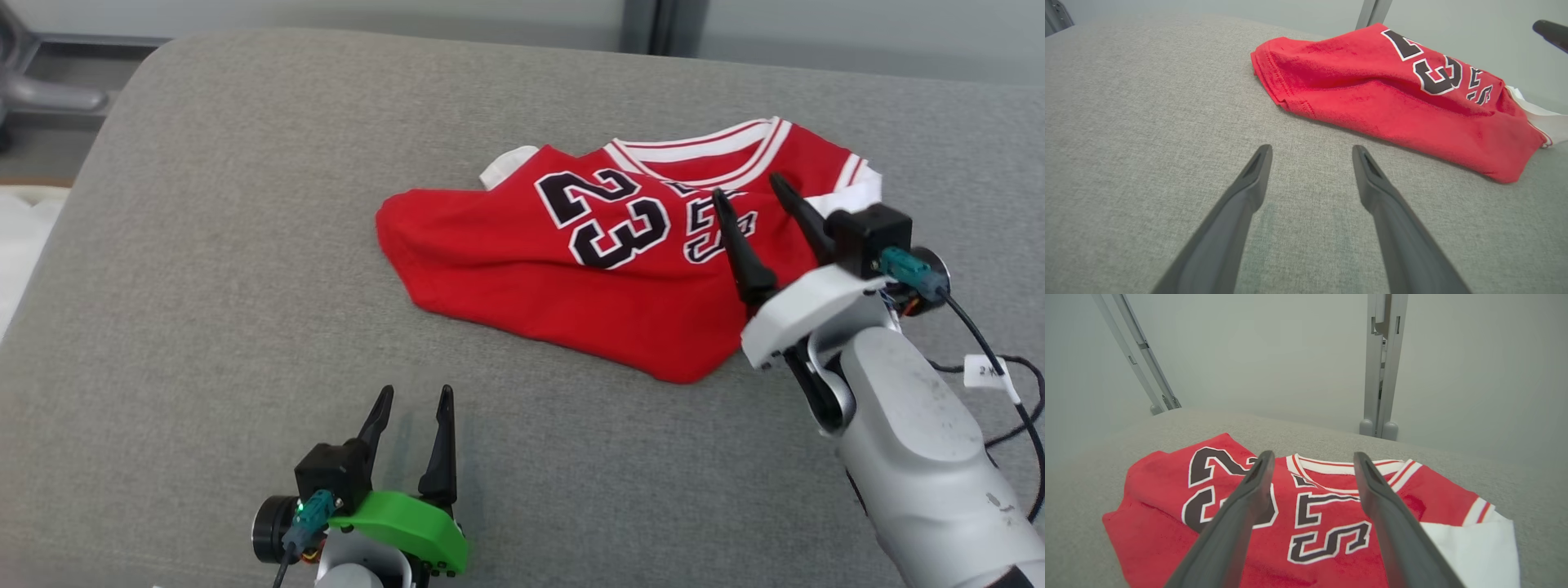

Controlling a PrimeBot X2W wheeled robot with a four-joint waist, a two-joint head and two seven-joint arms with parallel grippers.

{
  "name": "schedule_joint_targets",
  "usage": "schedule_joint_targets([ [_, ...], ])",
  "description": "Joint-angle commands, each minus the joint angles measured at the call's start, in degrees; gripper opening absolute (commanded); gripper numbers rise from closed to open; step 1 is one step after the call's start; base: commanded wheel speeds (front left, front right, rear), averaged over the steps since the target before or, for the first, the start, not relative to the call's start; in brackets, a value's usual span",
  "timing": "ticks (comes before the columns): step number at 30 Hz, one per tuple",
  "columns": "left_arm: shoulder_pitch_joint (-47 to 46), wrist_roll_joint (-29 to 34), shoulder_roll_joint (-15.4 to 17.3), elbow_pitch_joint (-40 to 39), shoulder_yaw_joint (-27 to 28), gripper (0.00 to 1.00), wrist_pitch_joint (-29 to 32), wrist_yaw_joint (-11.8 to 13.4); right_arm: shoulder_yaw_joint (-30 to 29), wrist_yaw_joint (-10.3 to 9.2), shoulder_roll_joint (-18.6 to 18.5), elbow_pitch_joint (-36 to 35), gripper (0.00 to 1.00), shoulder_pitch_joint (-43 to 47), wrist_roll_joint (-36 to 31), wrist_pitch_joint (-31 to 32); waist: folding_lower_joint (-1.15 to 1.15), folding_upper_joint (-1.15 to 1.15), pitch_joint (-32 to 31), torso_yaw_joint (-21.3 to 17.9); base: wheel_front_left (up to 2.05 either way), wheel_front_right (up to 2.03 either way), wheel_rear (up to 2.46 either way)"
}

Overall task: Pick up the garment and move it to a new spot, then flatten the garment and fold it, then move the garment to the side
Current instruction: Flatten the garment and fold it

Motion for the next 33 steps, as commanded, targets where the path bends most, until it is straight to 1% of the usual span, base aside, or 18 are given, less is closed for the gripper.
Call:
schedule_joint_targets([
  [1, -0.46, 0.38, 0.21, 0.16, 0.25, 1.00, 0.00, -0.19, -0.79, -0.09, -0.65, 0.00, 1.00, 1.99, -1.03, -0.11, 0.00, 0.00, -2.07, -5.16, 0.00, 0.00, 0.00],
  [5, 0.28, 0.42, 0.21, 0.28, 0.28, 1.00, 0.00, -0.35, -3.41, -0.09, -1.93, 1.17, 1.00, 5.06, -4.03, -0.11, 0.00, 0.00, -2.18, -6.80, 0.00, 0.00, 0.00],
  [9, 0.32, 0.41, 0.22, 0.38, 0.06, 1.00, 0.00, -0.51, -5.02, -0.09, -2.69, 3.18, 1.00, 4.65, -7.54, -0.11, 0.00, 0.00, -1.42, -7.02, 0.00, 0.00, 0.00],
  [15, -1.08, -0.16, 0.22, 0.28, -0.42, 1.00, 0.00, -1.04, -7.66, -0.09, -3.53, 9.61, 1.00, 0.75, -12.81, -0.10, 0.00, 0.00, 1.11, -5.29, 0.00, 0.00, 0.00],
  [17, -1.74, -0.26, 0.22, 0.14, -0.64, 1.00, 0.00, -1.01, -9.31, -0.09, -4.05, 13.26, 1.00, -1.21, -15.94, -0.11, 0.00, 0.00, 2.40, -4.05, 0.00, 0.00, 0.00],
  [19, -1.92, -0.50, 0.21, 0.15, -0.78, 1.00, 0.00, -0.93, -10.34, -0.09, -4.09, 14.99, 1.00, -2.17, -17.96, -0.11, 0.00, 0.00, 2.86, -3.38, 0.00, 0.00, 0.00],
  [24, -1.80, -0.77, 0.21, 0.07, -1.07, 1.00, 0.00, -0.69, -12.12, -0.09, -3.60, 16.72, 1.00, -2.66, -20.67, -0.11, 0.00, 0.00, 2.94, -2.43, 0.00, 0.00, 0.00],
  [29, -0.95, -0.47, 0.21, 0.08, -0.87, 1.00, 0.00, -0.61, -12.62, -0.09, -3.61, 17.85, 1.00, -1.92, -22.80, -0.11, 0.00, 0.00, 2.40, -2.34, 0.00, 0.00, 0.00],
  [30, -0.88, -0.37, 0.21, 0.06, -0.82, 1.00, 0.00, -0.61, -12.89, -0.09, -3.62, 18.13, 0.95, -1.88, -23.08, -0.11, 0.00, 0.00, 2.32, -2.40, 0.00, 0.00, 0.00],
  [31, -0.82, -0.35, 0.21, 0.02, -0.75, 1.00, 0.00, -0.59, -13.43, -0.09, -3.67, 18.35, 0.71, -1.96, -23.39, -0.11, 0.00, 0.00, 2.26, -2.47, 0.00, 0.00, 0.00],
  [32, -0.81, -0.33, 0.21, -0.03, -0.74, 1.00, 0.00, -0.58, -13.71, -0.09, -3.73, 18.49, 0.42, -2.09, -23.77, -0.11, 0.00, 0.00, 2.25, -2.51, 0.00, 0.00, 0.00],
  [33, -0.87, -0.30, 0.21, -0.07, -0.73, 1.00, 0.00, -0.61, -13.97, -0.09, -3.65, 18.63, 0.07, -2.28, -24.07, -0.11, 0.00, 0.00, 2.24, -2.56, 0.00, 0.00, 0.00],
])
